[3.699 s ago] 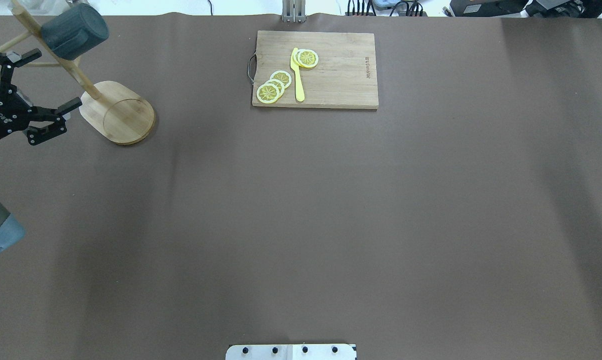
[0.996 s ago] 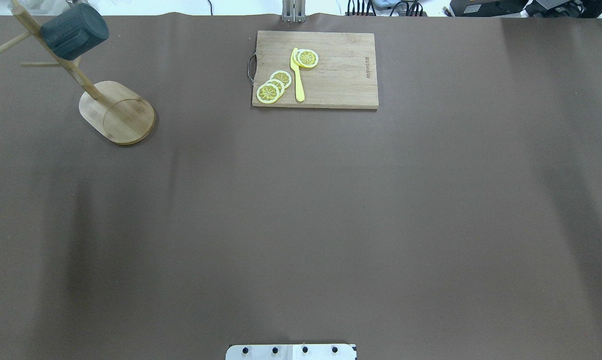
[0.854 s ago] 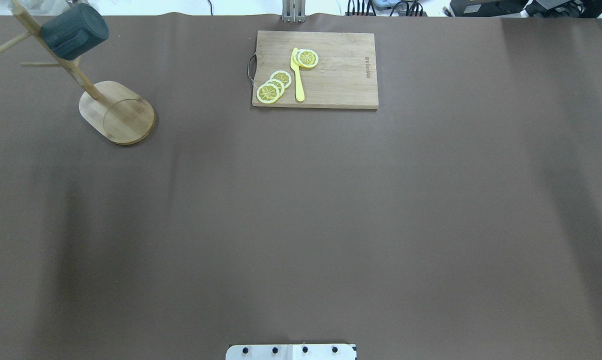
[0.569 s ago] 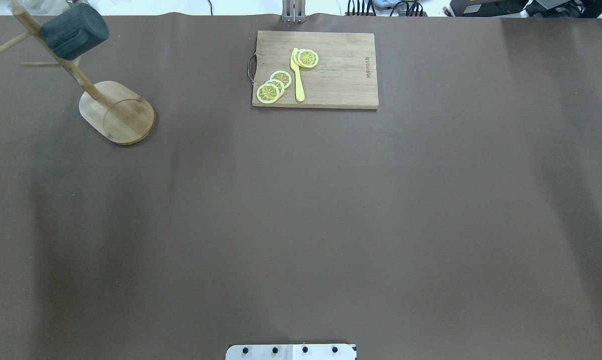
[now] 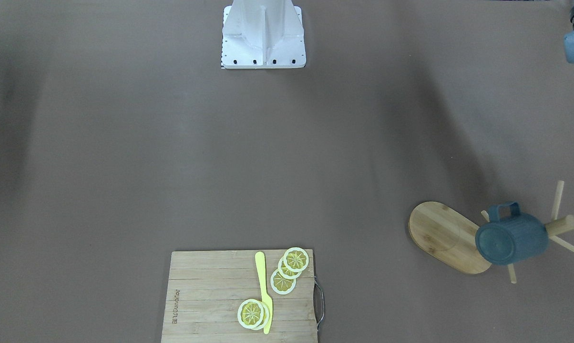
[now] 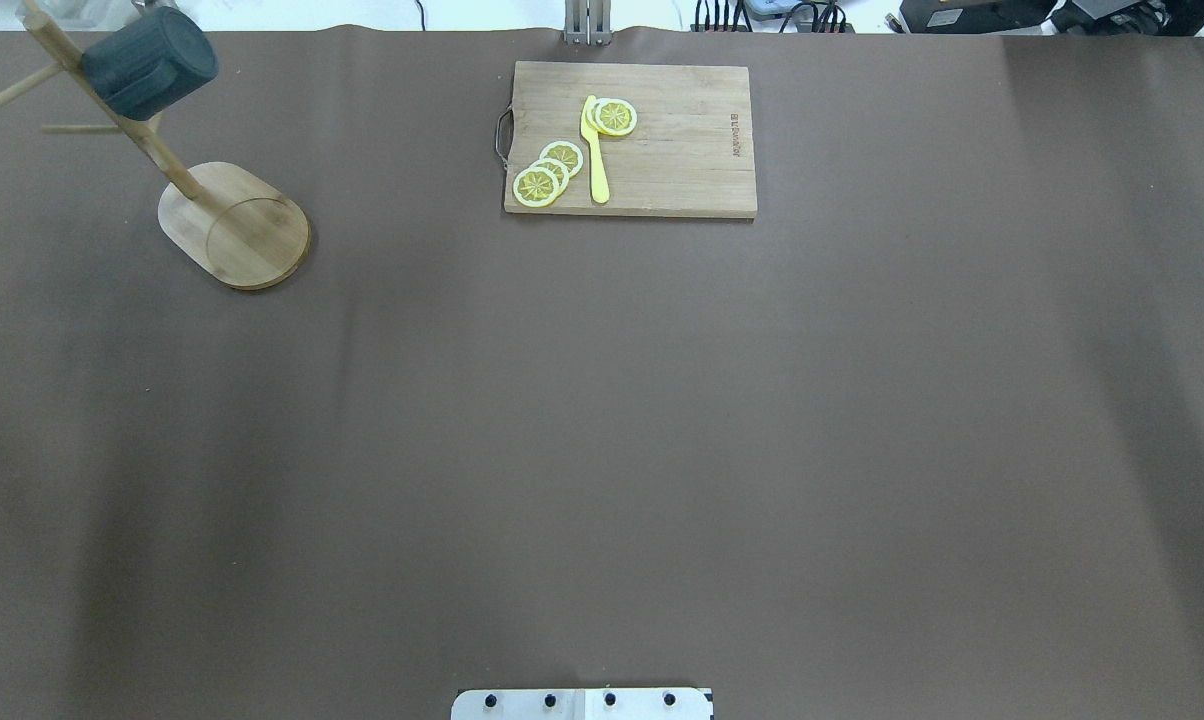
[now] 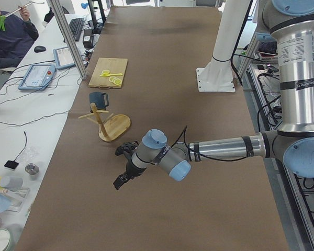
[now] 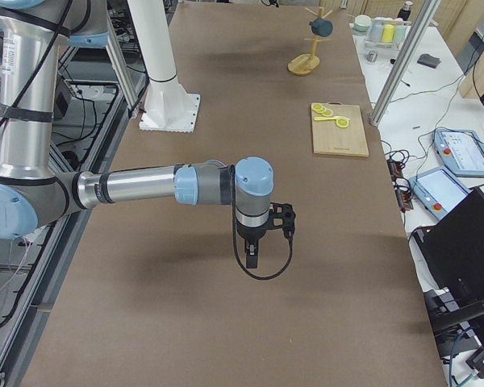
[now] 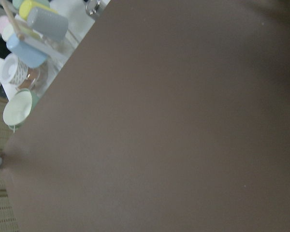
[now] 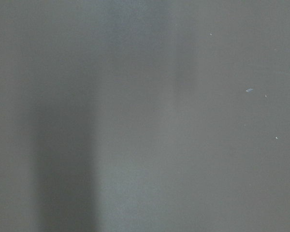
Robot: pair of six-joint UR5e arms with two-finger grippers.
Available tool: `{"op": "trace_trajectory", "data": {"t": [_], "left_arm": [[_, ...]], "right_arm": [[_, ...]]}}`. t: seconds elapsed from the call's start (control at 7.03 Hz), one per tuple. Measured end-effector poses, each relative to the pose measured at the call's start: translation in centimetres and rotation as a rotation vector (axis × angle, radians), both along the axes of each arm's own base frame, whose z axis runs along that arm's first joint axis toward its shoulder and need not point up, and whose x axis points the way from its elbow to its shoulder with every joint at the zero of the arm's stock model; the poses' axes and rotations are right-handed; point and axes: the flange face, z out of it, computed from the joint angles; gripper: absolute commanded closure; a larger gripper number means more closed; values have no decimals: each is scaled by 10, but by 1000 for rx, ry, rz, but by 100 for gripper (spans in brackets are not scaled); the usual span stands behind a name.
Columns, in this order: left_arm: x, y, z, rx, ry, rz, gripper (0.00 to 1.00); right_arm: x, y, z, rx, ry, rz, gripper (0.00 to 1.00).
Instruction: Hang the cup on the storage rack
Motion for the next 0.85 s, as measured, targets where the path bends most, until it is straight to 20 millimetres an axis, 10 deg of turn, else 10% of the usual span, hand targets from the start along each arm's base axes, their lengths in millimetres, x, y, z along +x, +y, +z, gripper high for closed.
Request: {"op": "trace_trajectory", "data": {"t": [0.57,0.85], "left_arm": [[-18,-7,-1,-177,152,-83,1],[-28,-33,-41,-450,335,-115,1]], "right_arm": [[0,-1,5,5,1,0,0],[0,-1,7,3,0,0,0]]}}
